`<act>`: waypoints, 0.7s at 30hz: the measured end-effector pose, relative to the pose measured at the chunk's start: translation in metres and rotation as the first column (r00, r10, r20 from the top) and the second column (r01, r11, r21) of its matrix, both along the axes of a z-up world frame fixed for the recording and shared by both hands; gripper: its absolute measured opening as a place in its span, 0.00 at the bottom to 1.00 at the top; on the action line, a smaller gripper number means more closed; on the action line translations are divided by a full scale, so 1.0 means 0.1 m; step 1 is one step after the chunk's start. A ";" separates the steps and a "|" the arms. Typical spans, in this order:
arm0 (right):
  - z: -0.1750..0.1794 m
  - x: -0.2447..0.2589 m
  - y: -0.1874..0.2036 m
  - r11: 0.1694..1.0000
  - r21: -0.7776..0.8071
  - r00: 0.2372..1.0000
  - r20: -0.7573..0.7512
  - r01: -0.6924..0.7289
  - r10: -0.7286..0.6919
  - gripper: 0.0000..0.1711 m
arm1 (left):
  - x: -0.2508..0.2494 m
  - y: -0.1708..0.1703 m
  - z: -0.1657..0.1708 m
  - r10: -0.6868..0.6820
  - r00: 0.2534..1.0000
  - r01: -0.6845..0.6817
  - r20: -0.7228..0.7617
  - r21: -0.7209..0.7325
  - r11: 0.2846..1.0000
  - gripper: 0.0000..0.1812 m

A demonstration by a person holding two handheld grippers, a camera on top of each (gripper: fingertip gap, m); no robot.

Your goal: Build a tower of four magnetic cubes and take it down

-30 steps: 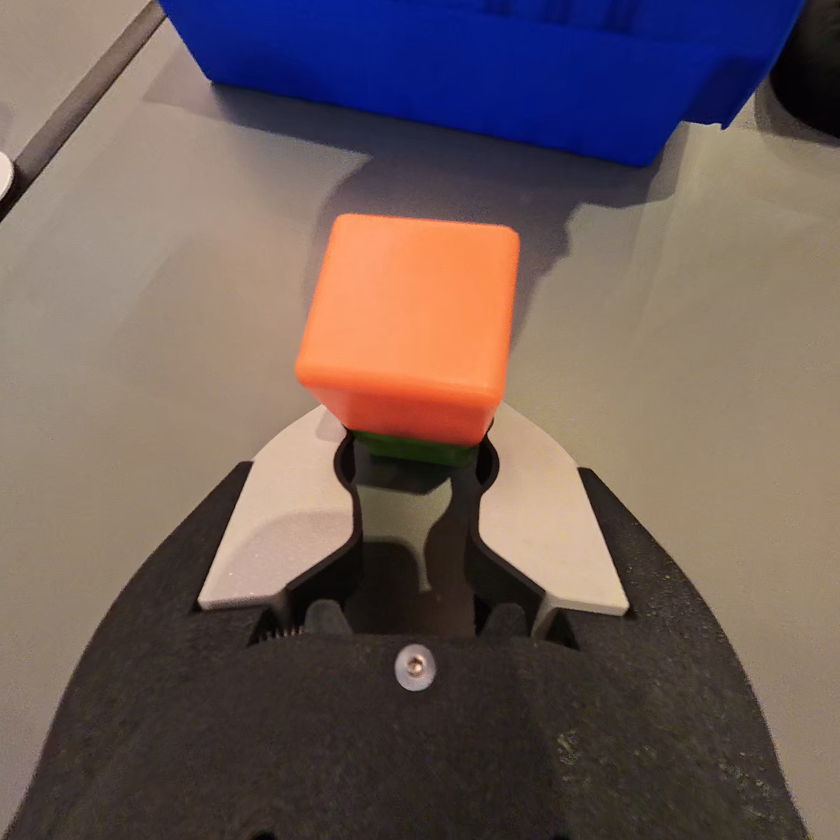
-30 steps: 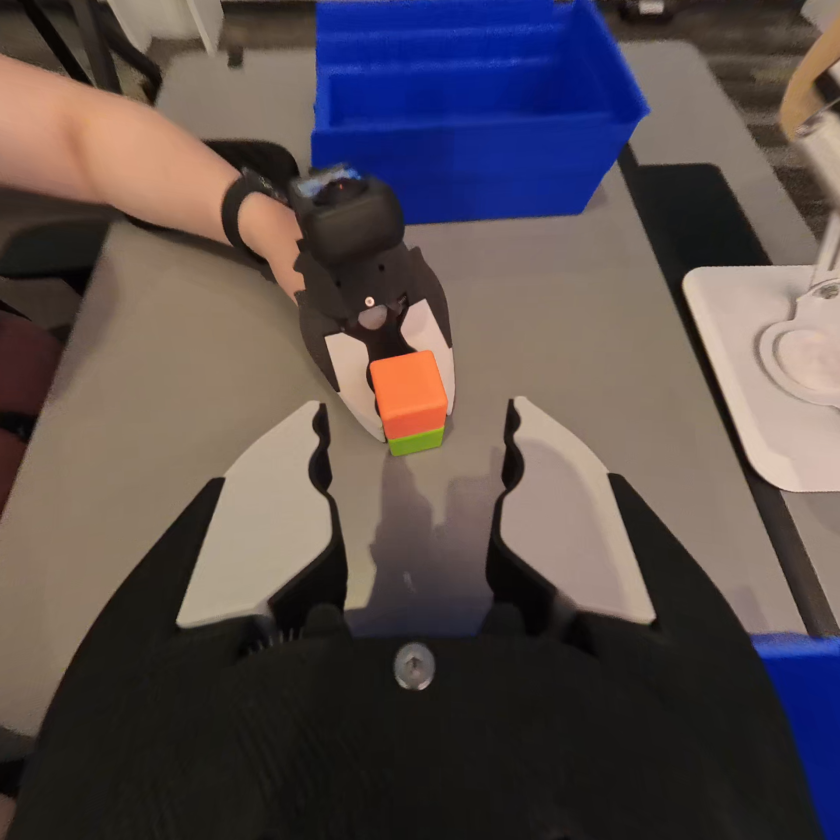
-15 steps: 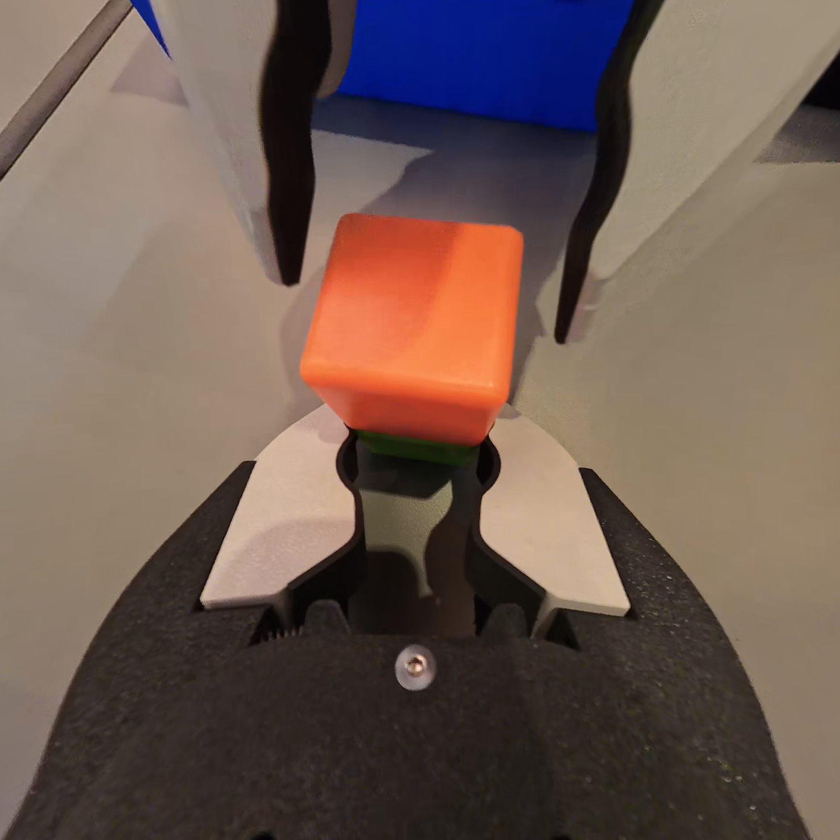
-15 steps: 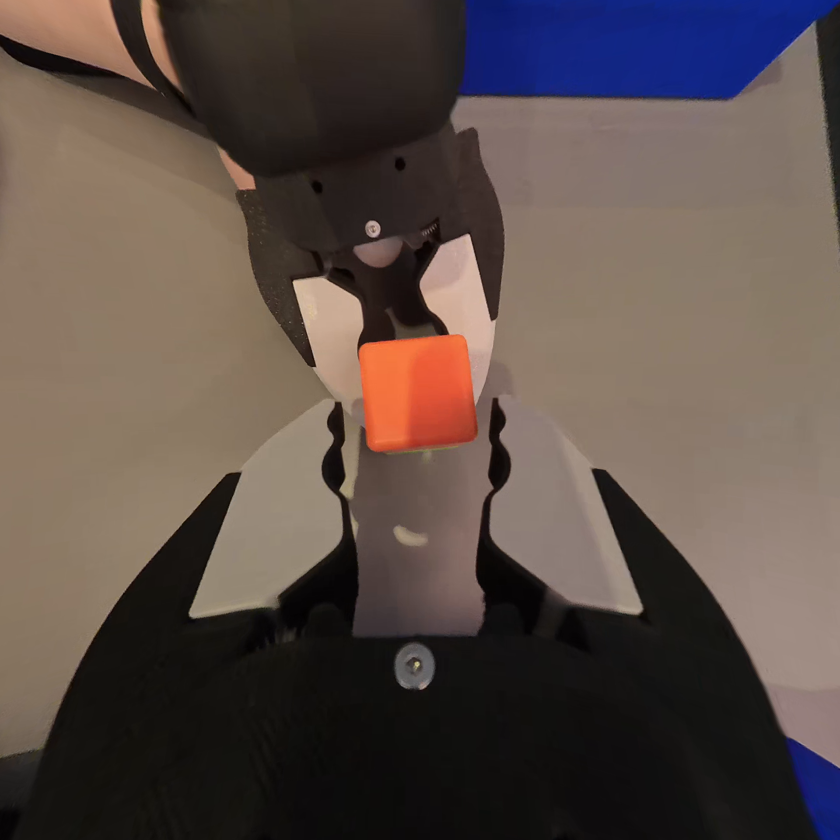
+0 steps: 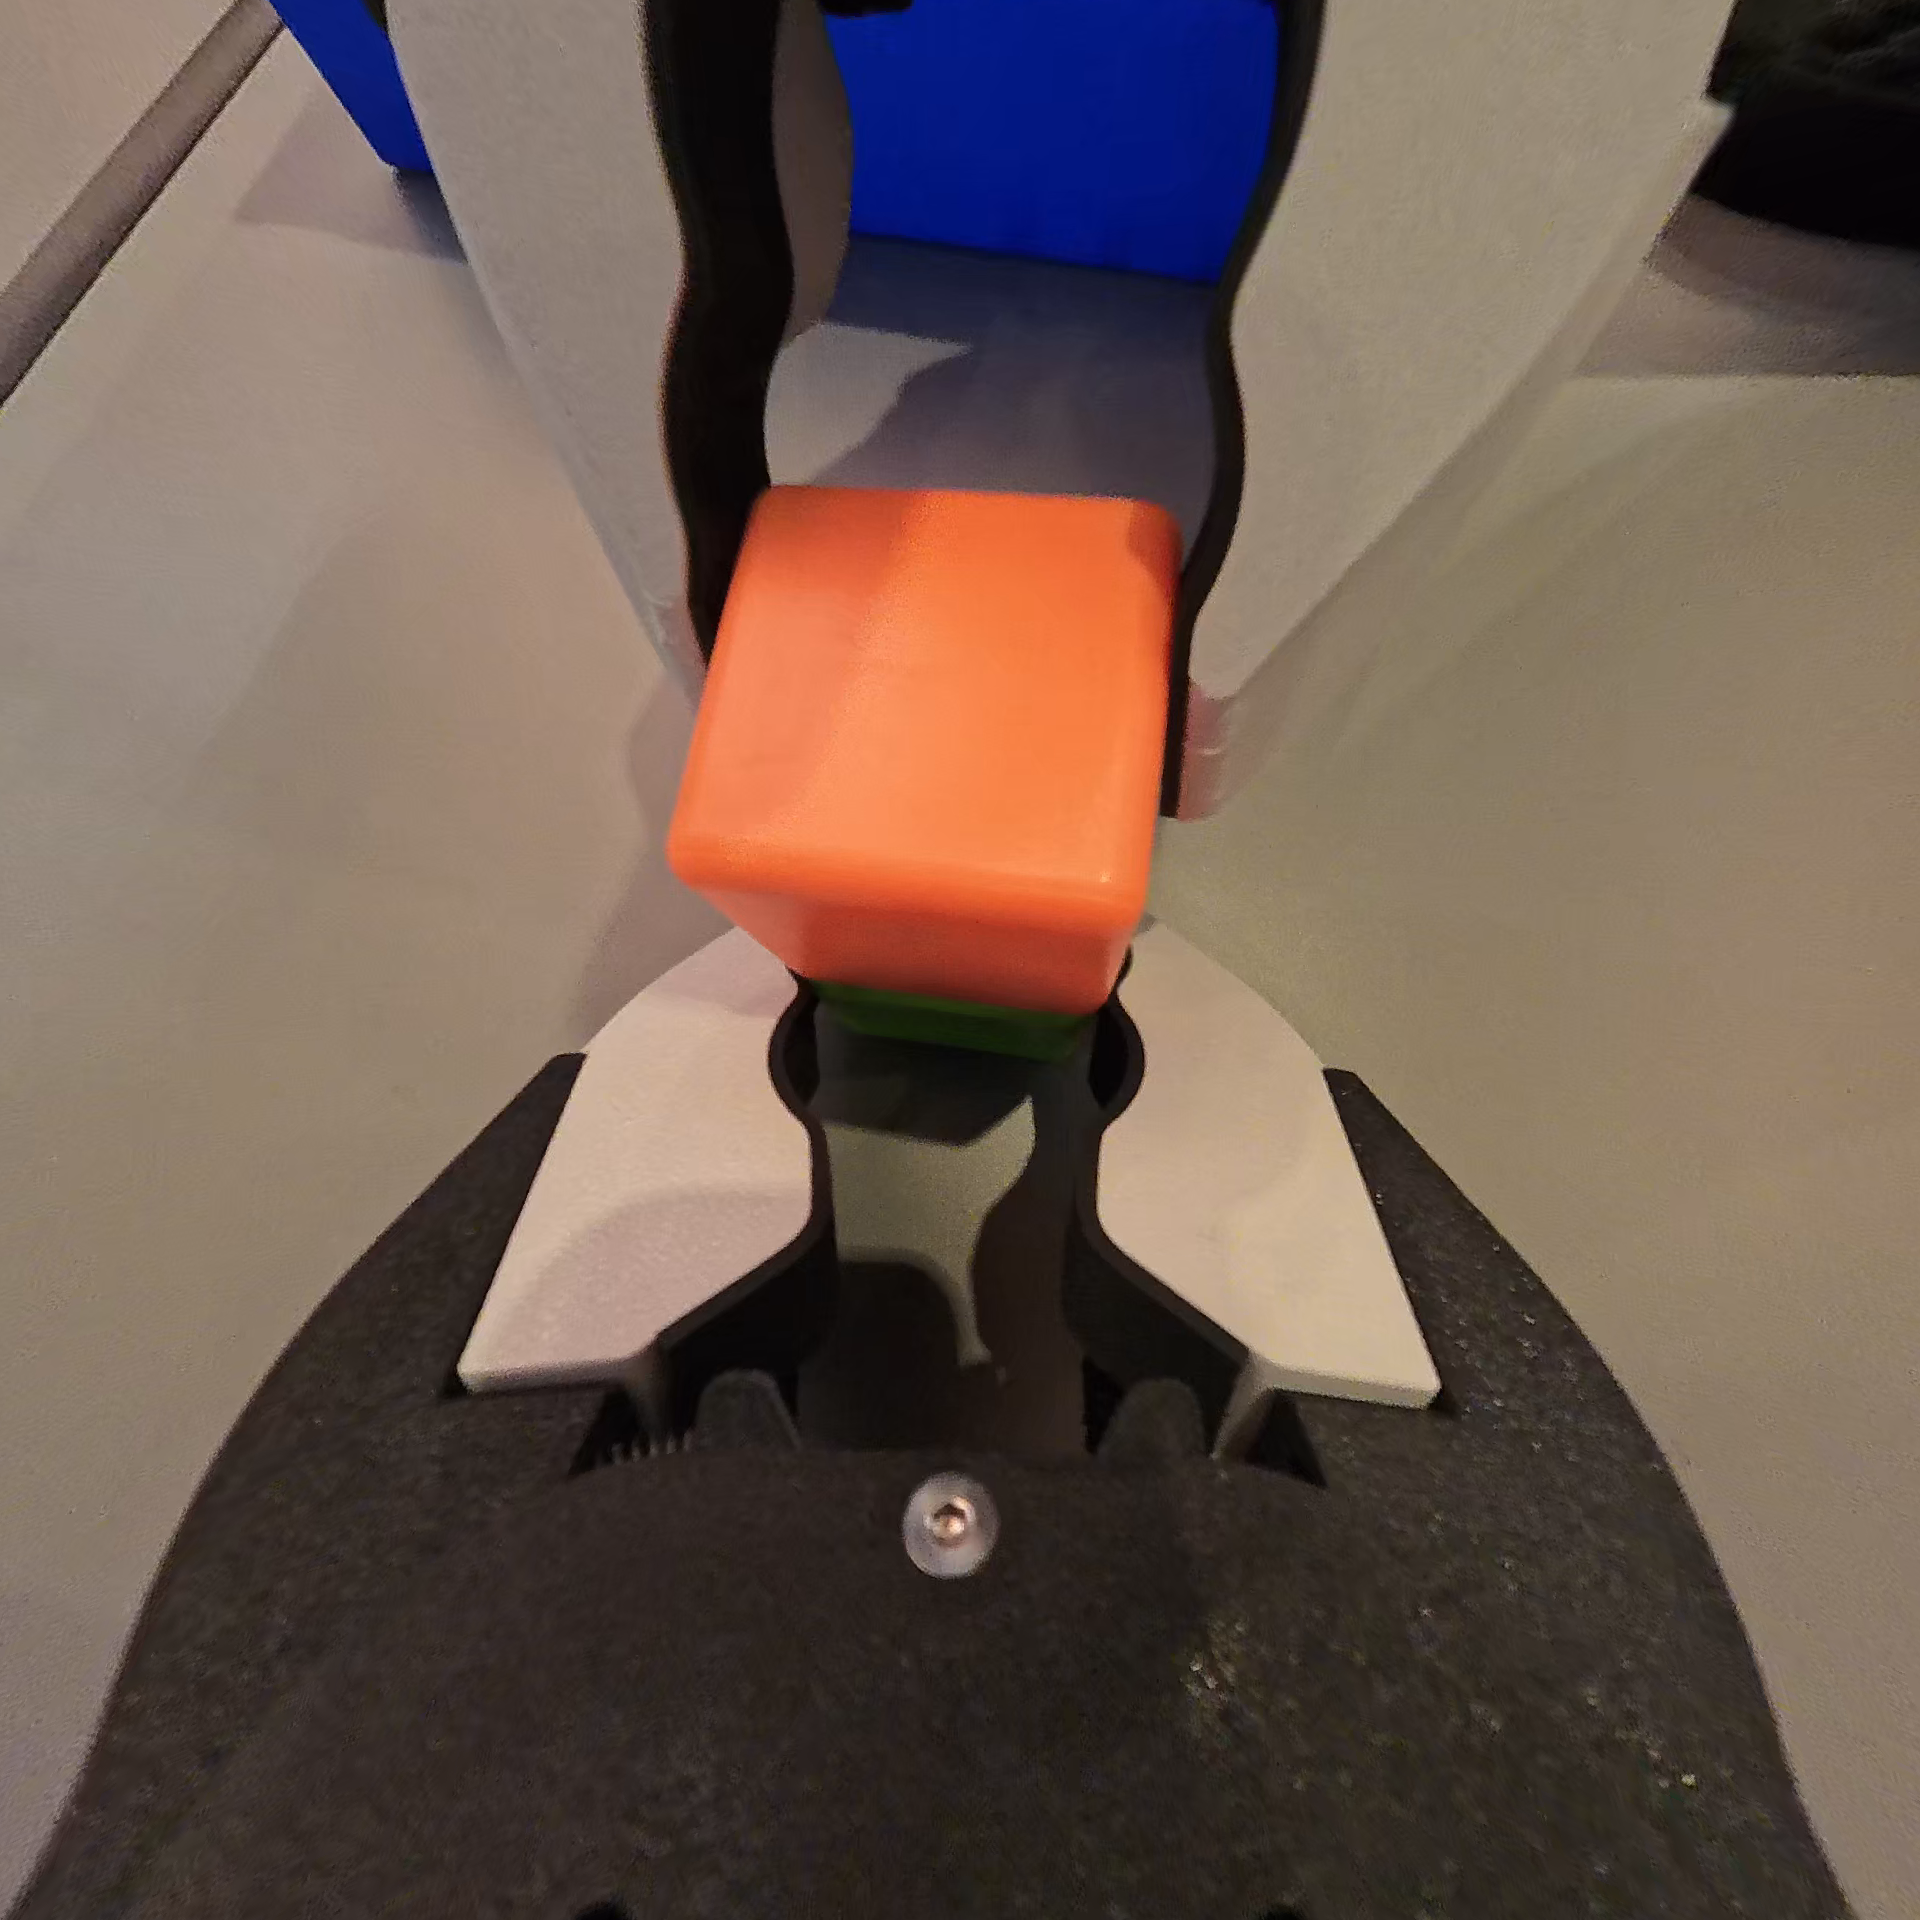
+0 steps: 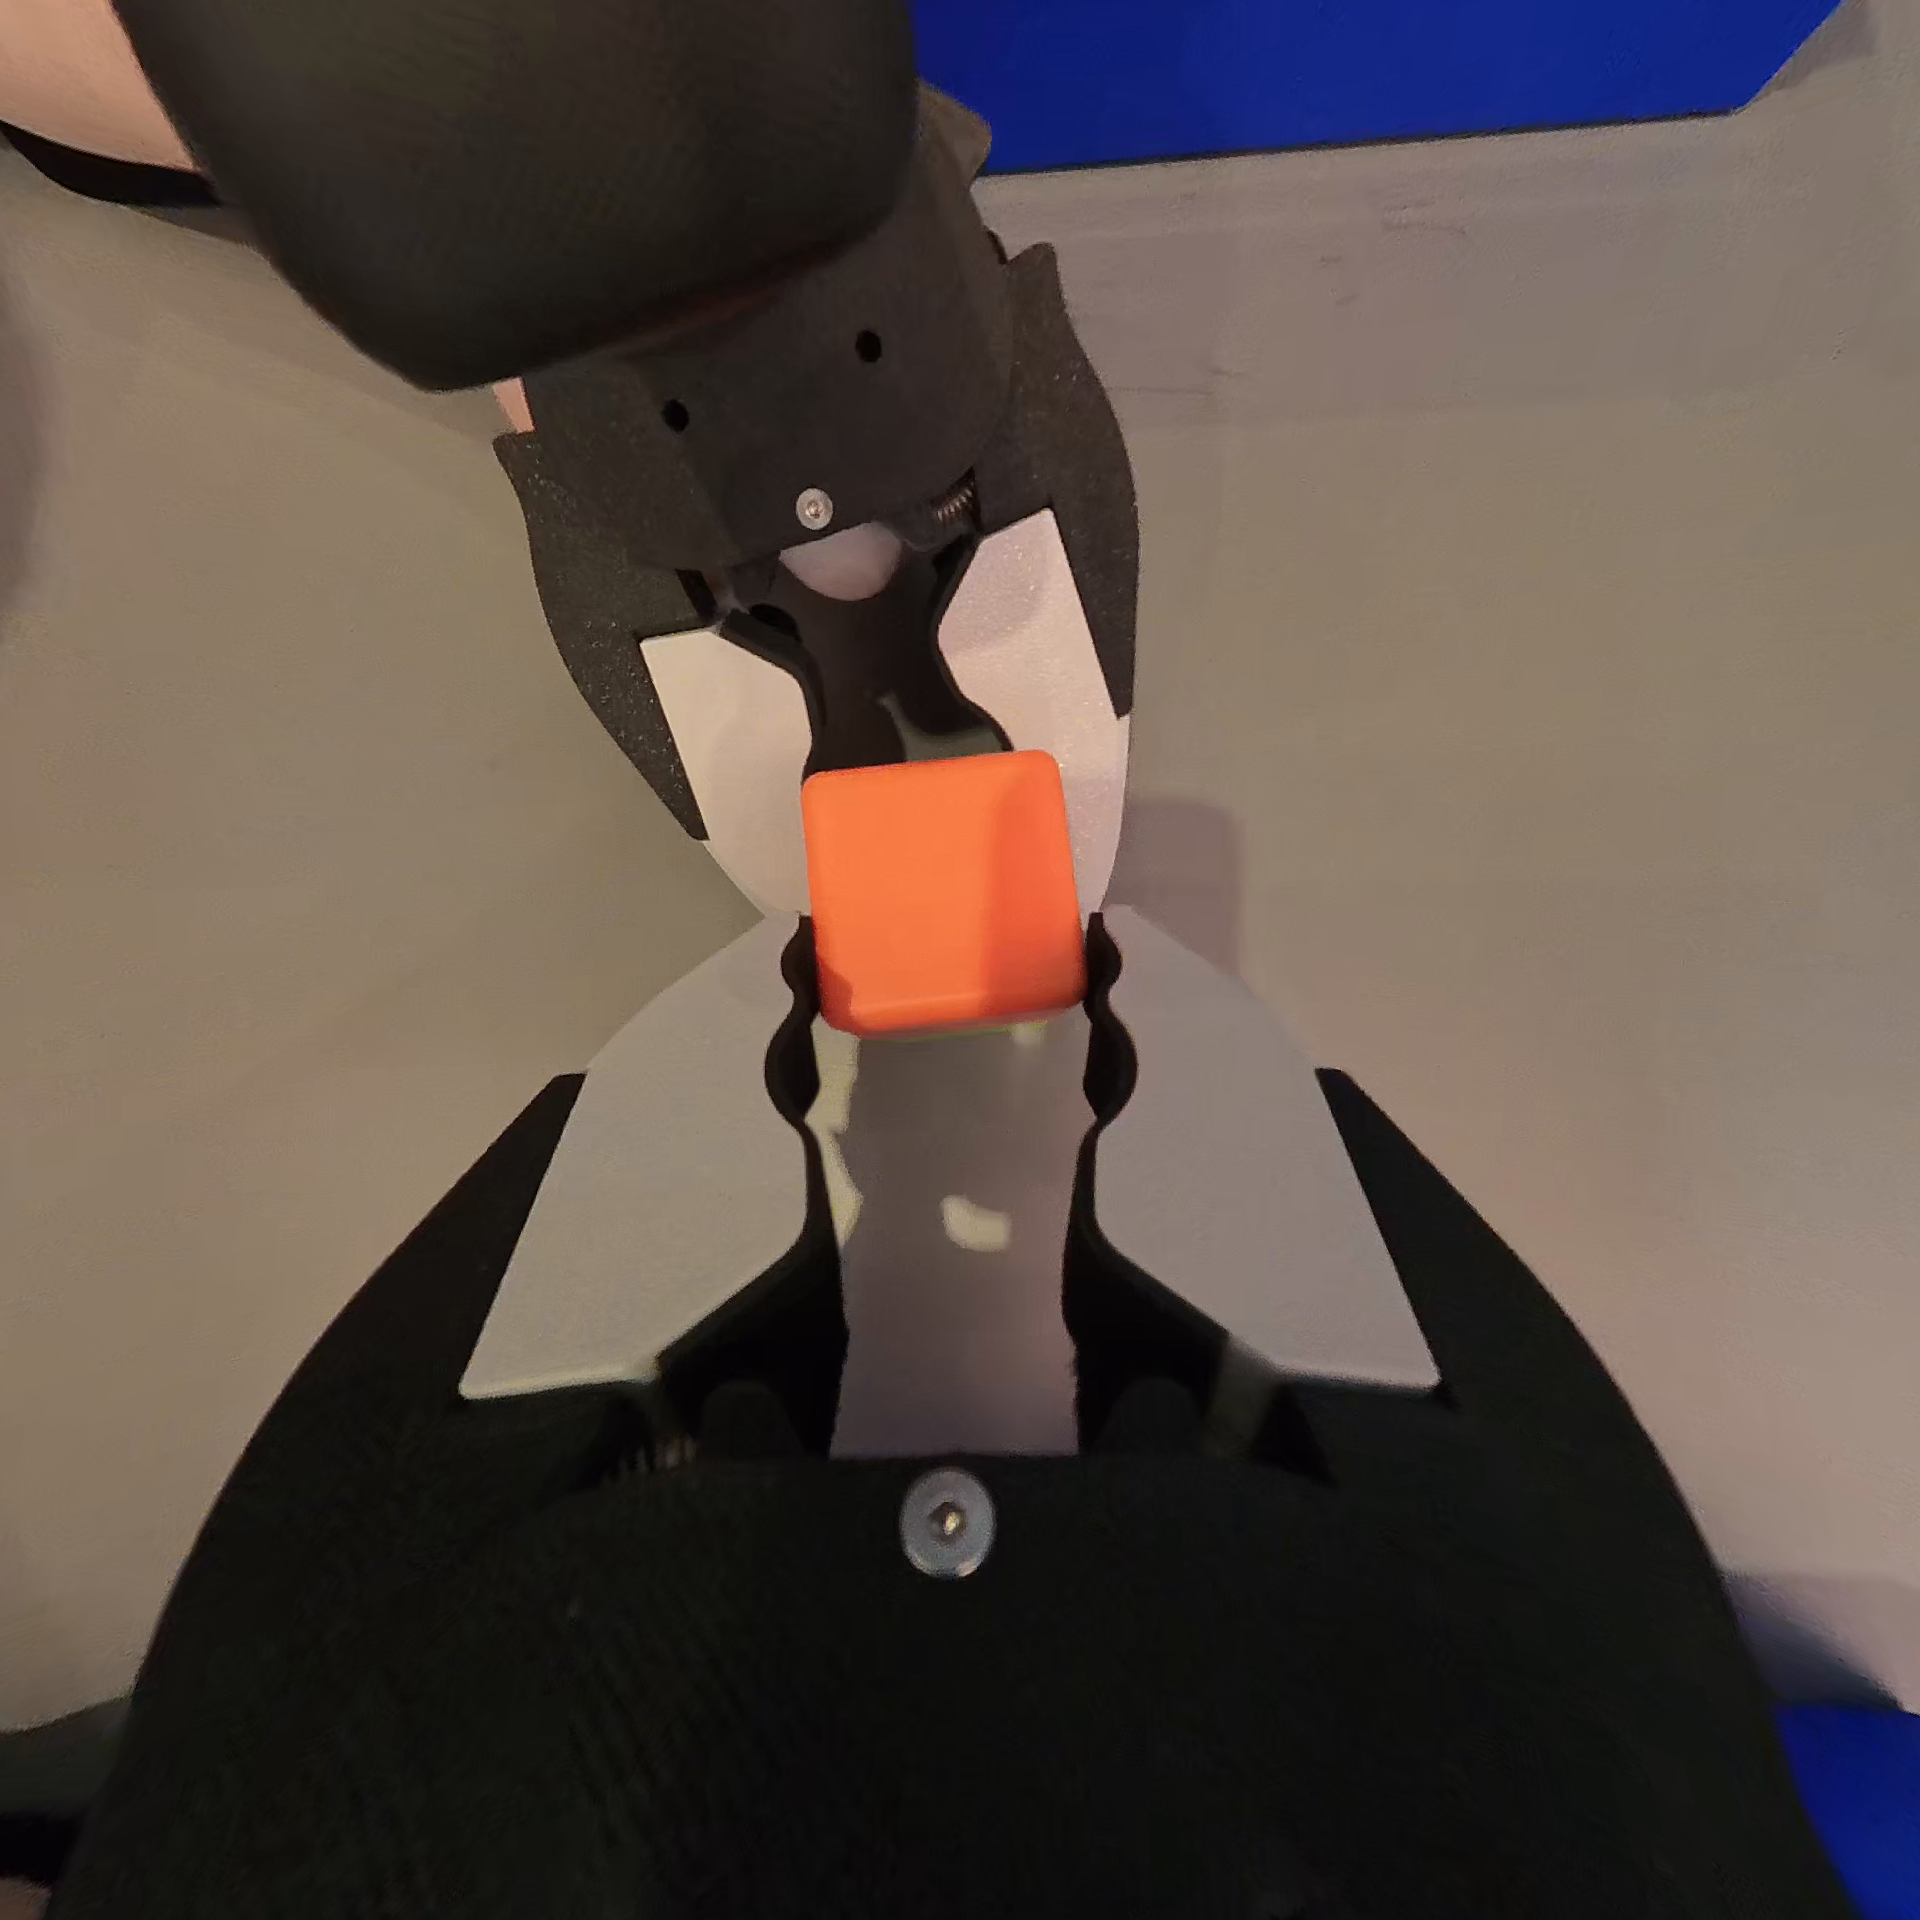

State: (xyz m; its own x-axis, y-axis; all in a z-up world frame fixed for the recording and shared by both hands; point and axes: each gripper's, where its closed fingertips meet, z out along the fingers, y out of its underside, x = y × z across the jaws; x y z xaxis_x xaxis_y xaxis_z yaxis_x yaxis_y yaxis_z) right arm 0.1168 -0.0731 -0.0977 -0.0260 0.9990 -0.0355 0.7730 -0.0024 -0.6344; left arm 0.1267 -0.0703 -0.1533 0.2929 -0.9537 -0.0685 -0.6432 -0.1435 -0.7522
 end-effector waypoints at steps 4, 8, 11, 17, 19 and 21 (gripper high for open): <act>0.10 -0.01 -0.02 1.000 -0.020 0.999 -0.050 -0.003 0.002 0.29 | 0.01 -0.01 0.00 -0.002 1.000 0.002 -0.003 0.003 1.000 0.27; 0.36 0.08 0.01 1.000 -0.006 0.992 -0.125 0.018 -0.019 0.29 | 0.01 -0.01 0.00 -0.002 1.000 0.002 -0.002 -0.001 1.000 0.28; 0.69 0.30 0.13 0.992 0.092 0.981 -0.183 0.080 -0.063 0.29 | 0.01 -0.01 0.00 -0.001 1.000 0.001 -0.001 -0.001 1.000 0.28; 1.29 1.54 0.49 0.891 0.175 0.875 -0.339 0.419 -0.345 0.29 | 0.01 -0.01 0.00 -0.003 1.000 0.003 0.000 -0.003 1.000 0.28; 1.02 1.88 0.41 0.905 0.061 0.883 -0.255 0.421 -0.393 0.29 | 0.01 -0.01 0.00 -0.006 1.000 0.006 0.000 -0.003 1.000 0.28; 0.65 2.06 0.33 0.926 0.011 0.915 -0.158 0.377 -0.371 0.29 | 0.01 -0.01 0.00 -0.011 1.000 0.011 0.000 -0.005 1.000 0.28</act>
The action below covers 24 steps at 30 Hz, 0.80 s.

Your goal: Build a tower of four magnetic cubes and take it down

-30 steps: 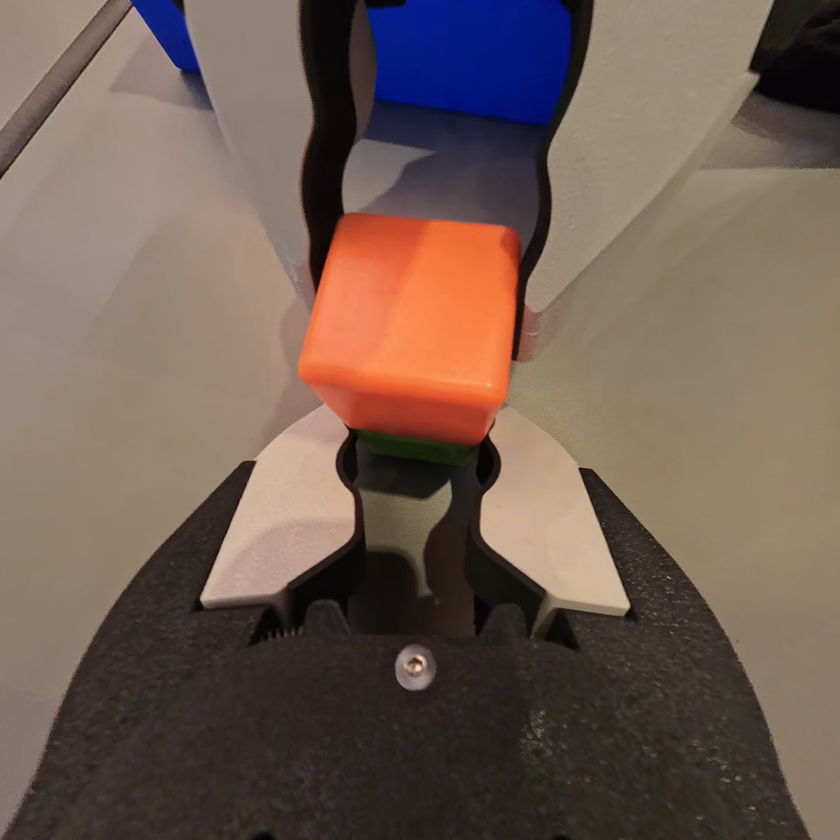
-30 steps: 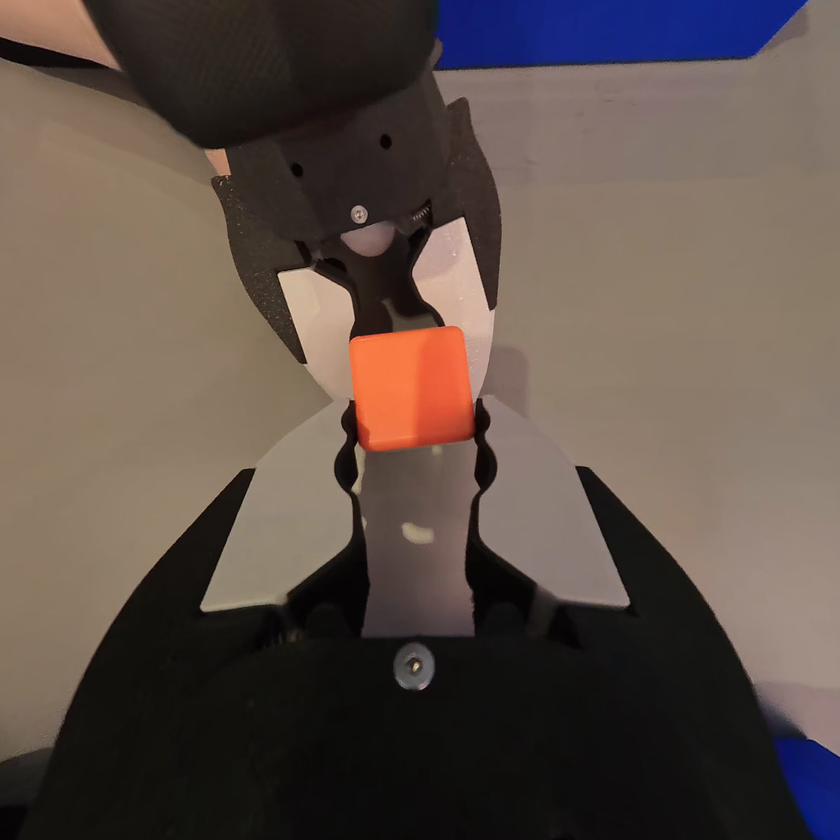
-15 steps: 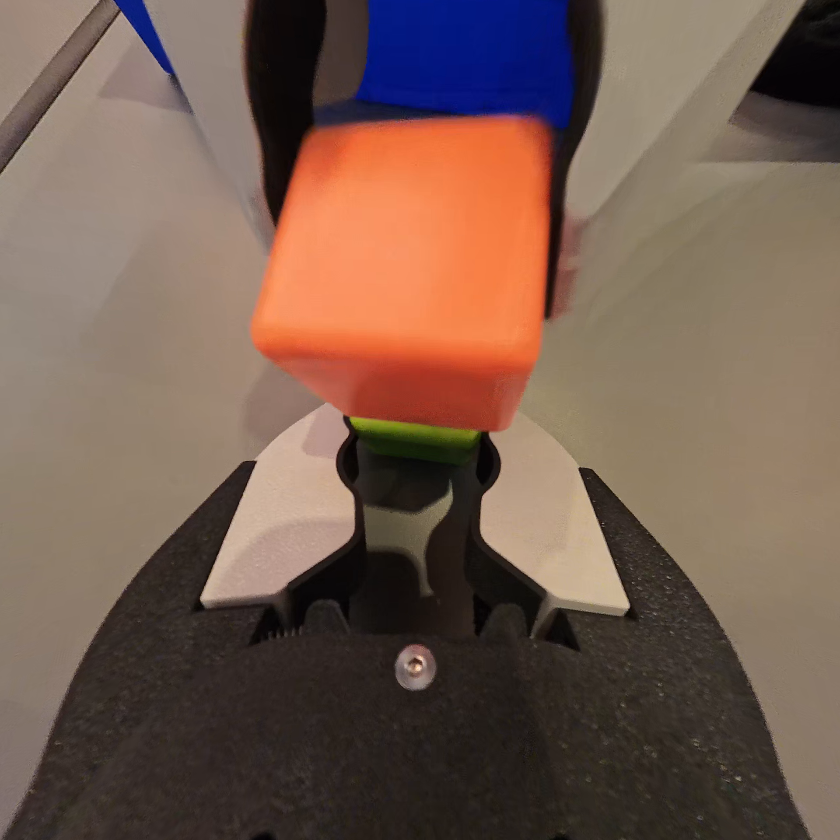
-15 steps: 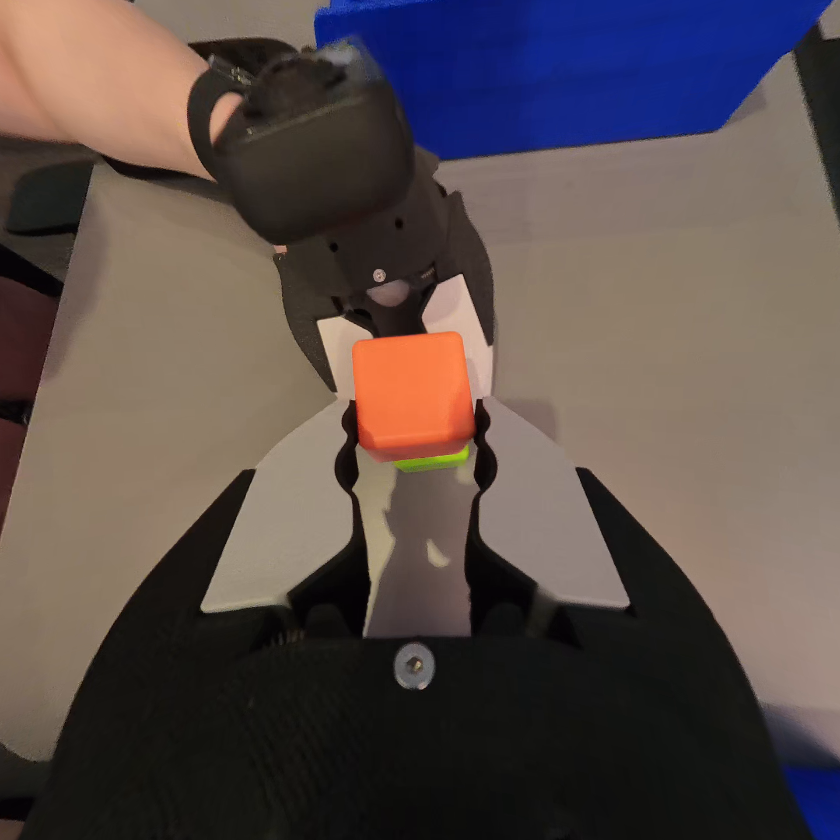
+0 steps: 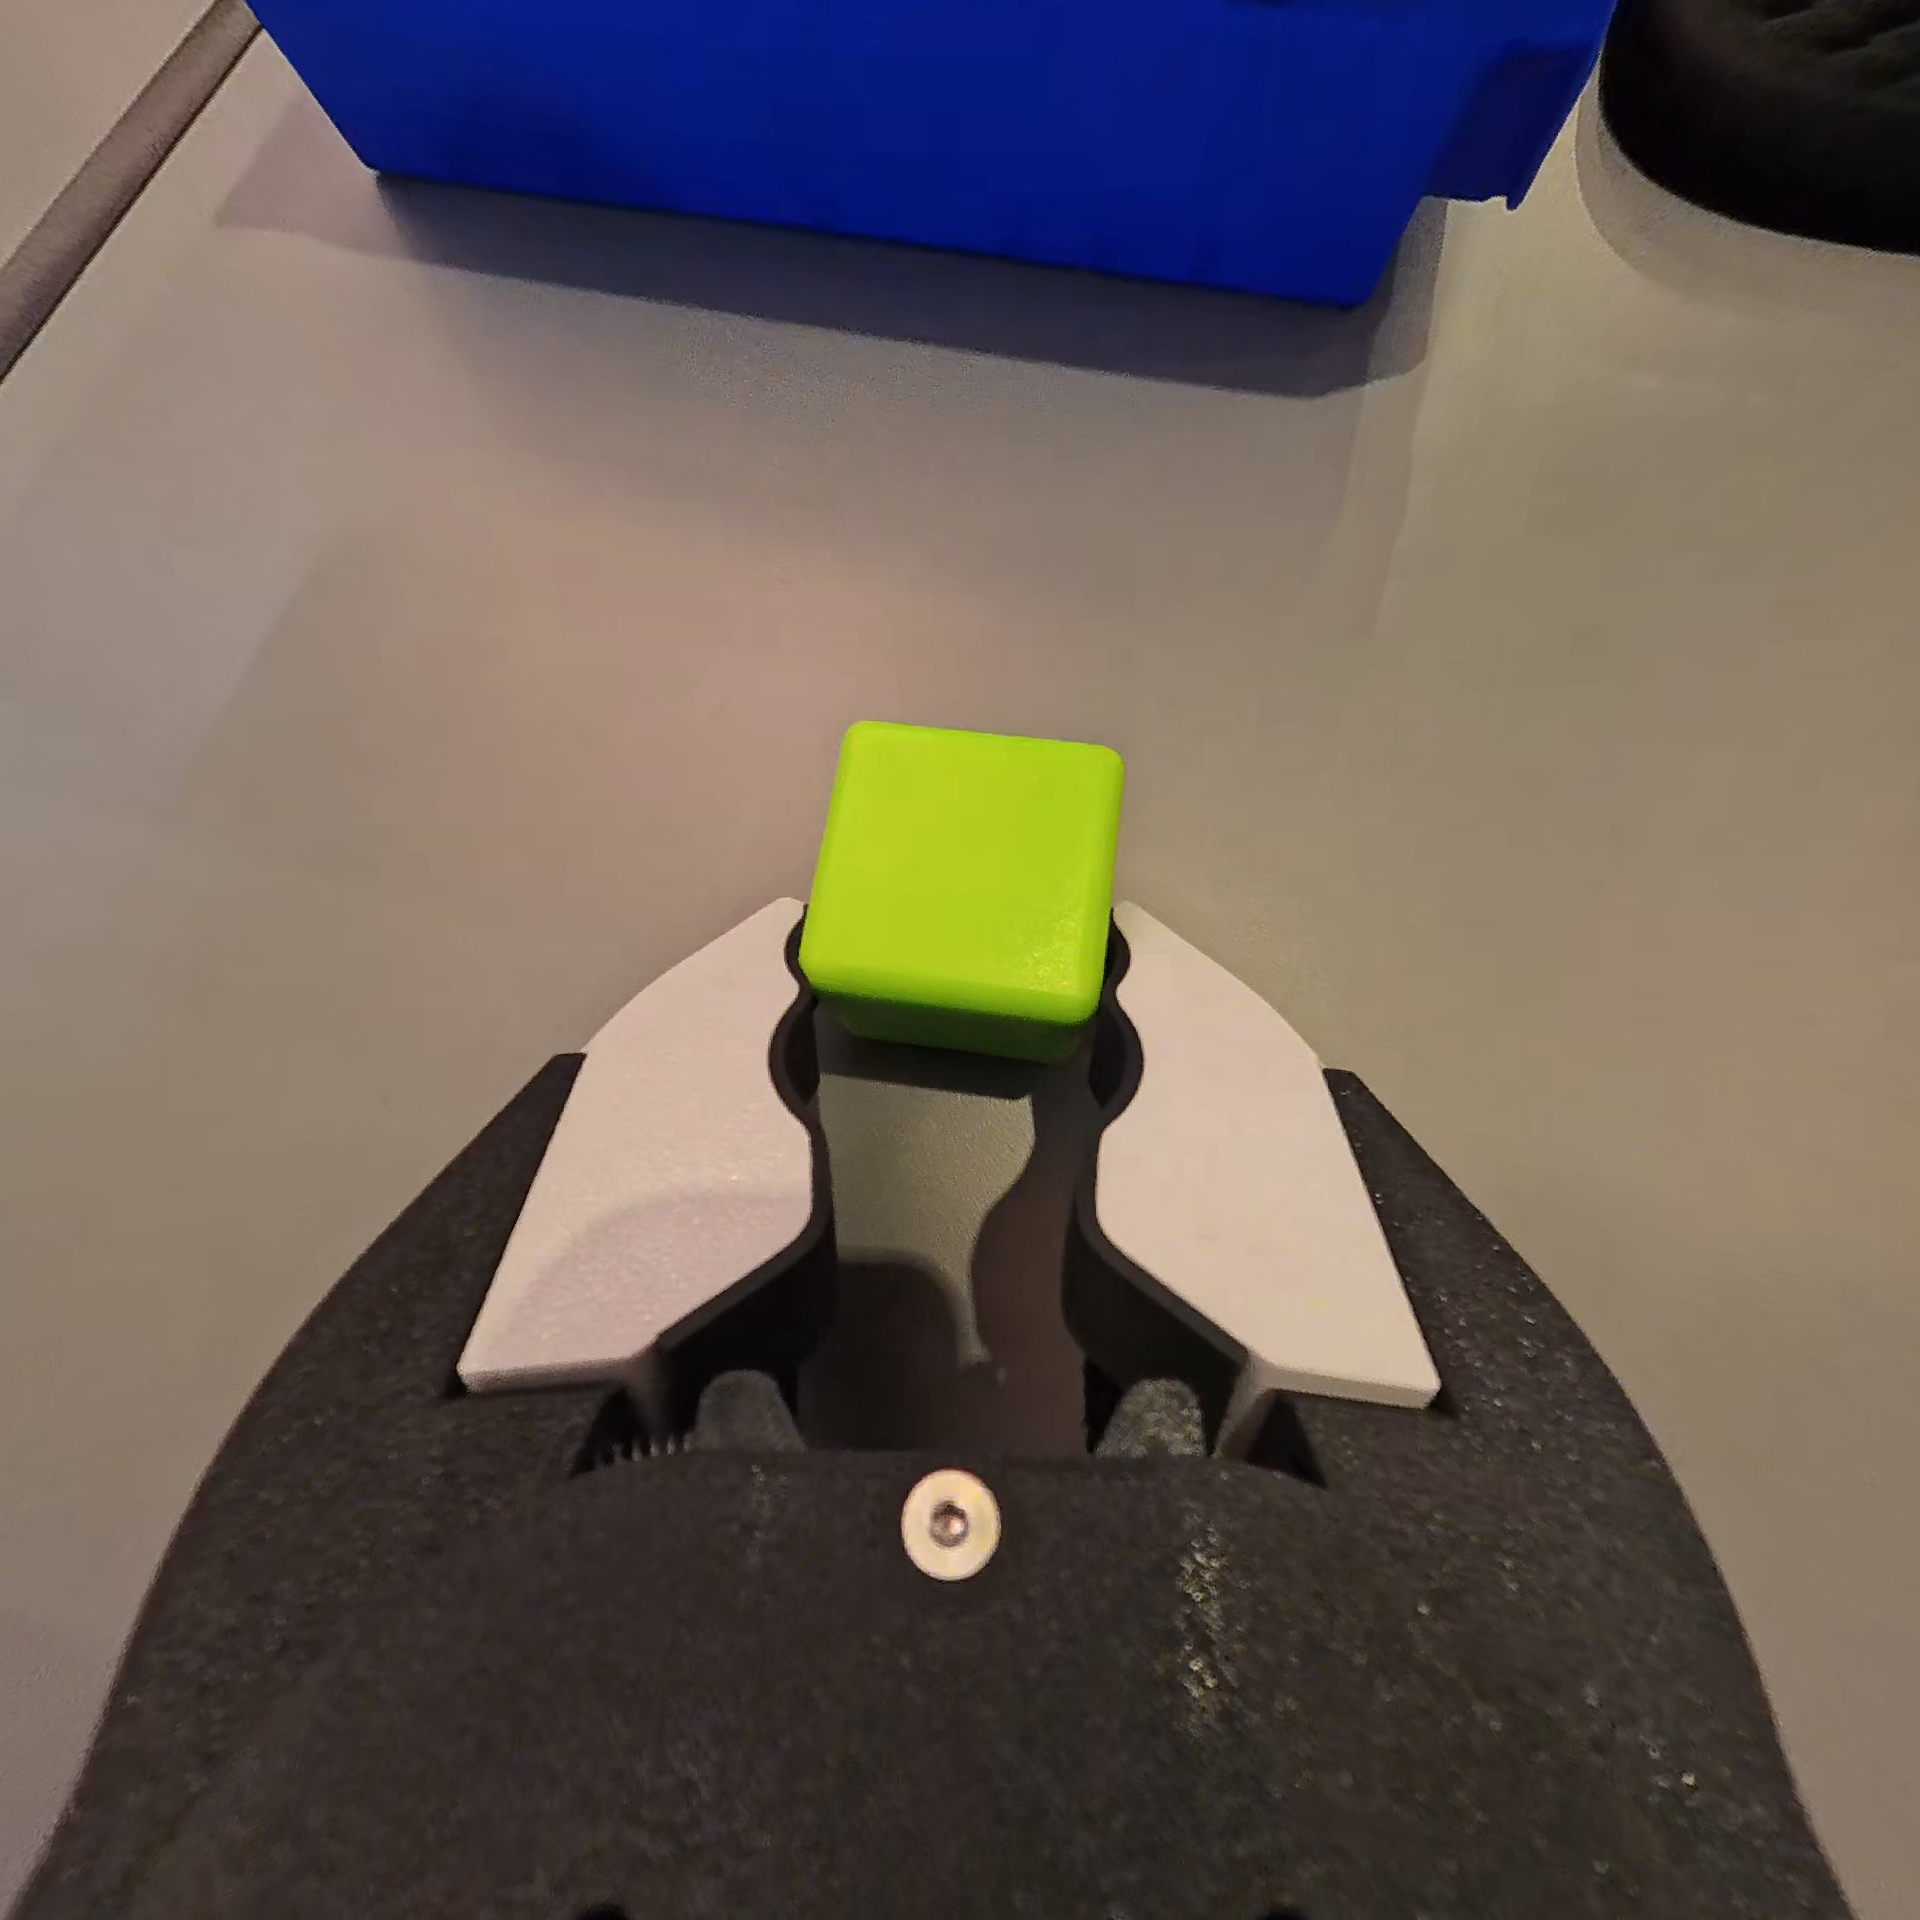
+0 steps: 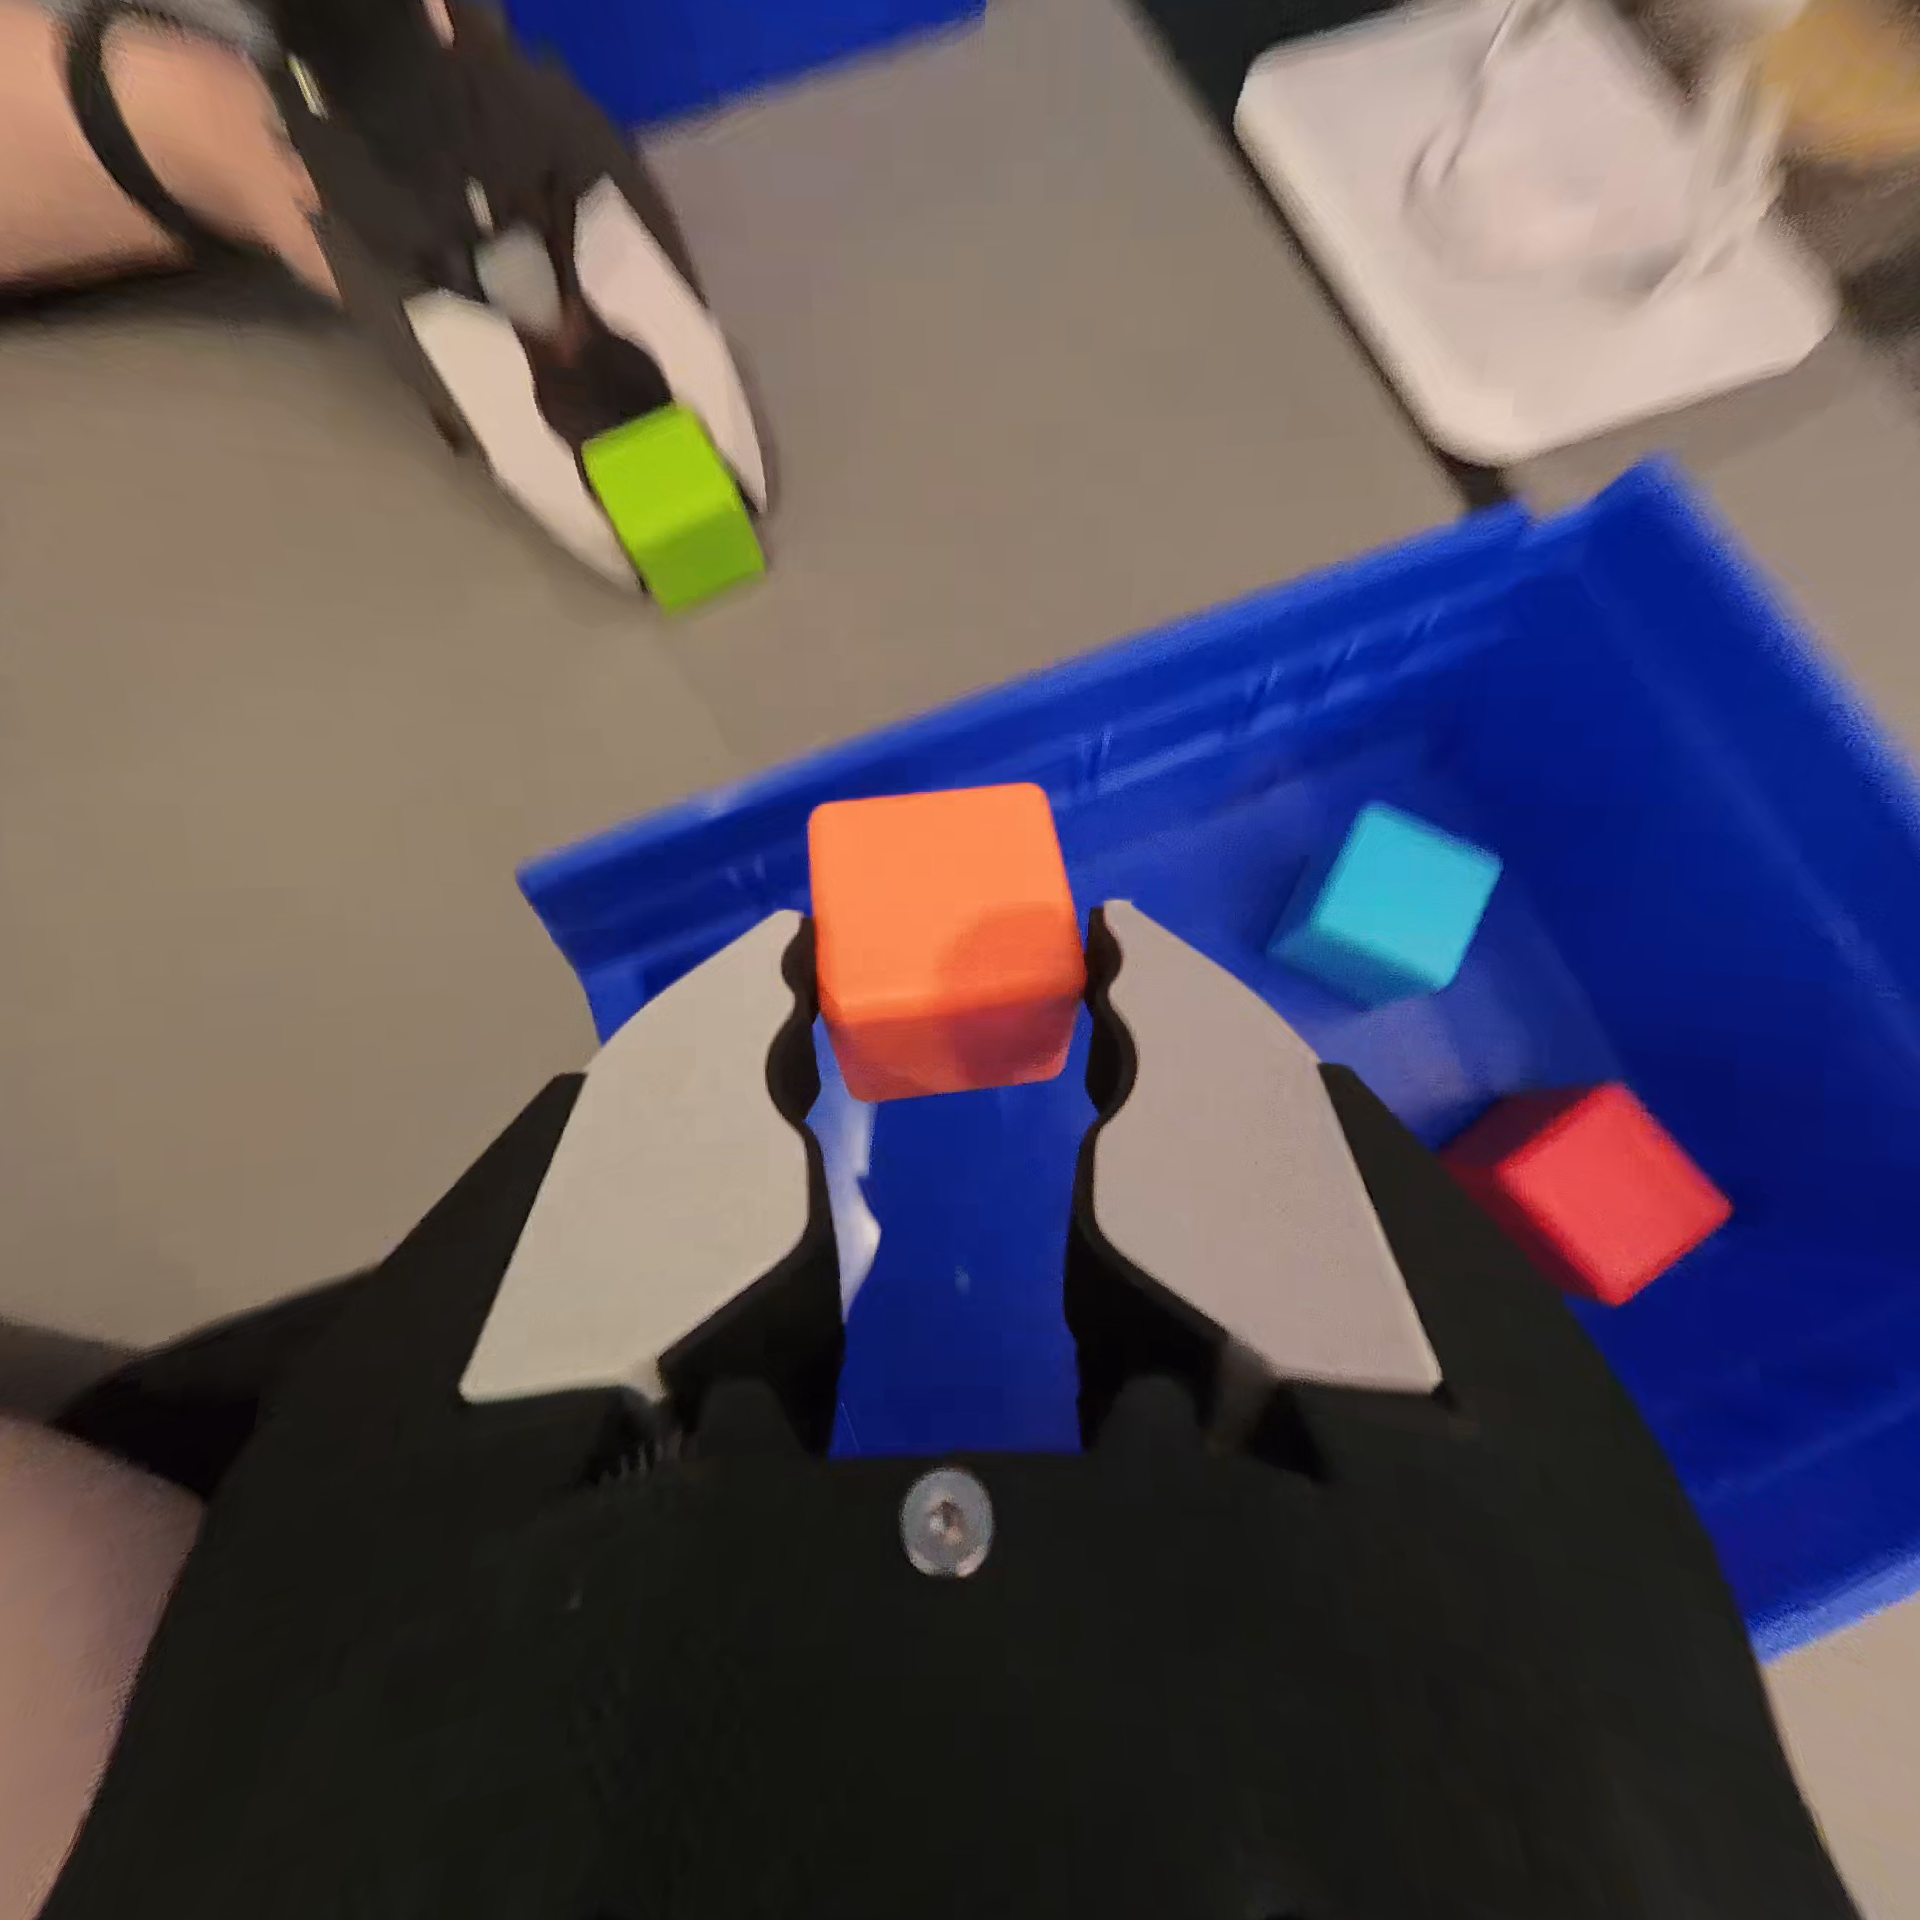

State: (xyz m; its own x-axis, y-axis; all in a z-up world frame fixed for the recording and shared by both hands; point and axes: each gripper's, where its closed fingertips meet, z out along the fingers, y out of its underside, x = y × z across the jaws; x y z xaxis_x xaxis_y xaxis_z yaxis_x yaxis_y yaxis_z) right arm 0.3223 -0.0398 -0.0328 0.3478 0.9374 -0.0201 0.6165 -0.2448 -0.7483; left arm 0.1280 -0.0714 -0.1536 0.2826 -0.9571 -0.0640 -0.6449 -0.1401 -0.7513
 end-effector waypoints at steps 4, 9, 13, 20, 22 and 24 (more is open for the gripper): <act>-0.61 0.02 0.01 0.992 -0.112 0.988 0.134 -0.055 0.070 0.30 | 0.00 0.00 0.00 -0.001 1.000 0.001 0.000 0.000 1.000 0.28; -0.94 -0.02 0.05 0.980 -0.188 0.976 0.194 -0.059 0.096 0.30 | 0.00 0.00 0.00 0.001 1.000 -0.001 -0.001 0.003 1.000 0.28; -1.01 0.04 0.05 0.973 -0.232 0.974 0.221 0.002 0.051 0.31 | 0.00 0.00 0.00 0.000 1.000 0.000 0.000 0.001 1.000 0.28; -0.55 0.10 0.16 0.989 -0.132 0.995 0.081 0.067 -0.056 0.33 | 0.00 0.00 0.01 0.008 1.000 -0.008 0.000 0.008 1.000 0.28; -0.24 0.06 0.27 0.993 -0.040 0.993 0.016 0.114 -0.114 0.33 | 0.02 0.03 0.10 0.023 0.999 -0.024 0.035 0.027 0.999 0.27; 0.15 -0.11 0.27 0.992 -0.022 0.985 -0.115 0.125 -0.127 0.32 | 0.05 0.06 0.32 0.050 0.993 -0.057 0.106 0.059 0.997 0.27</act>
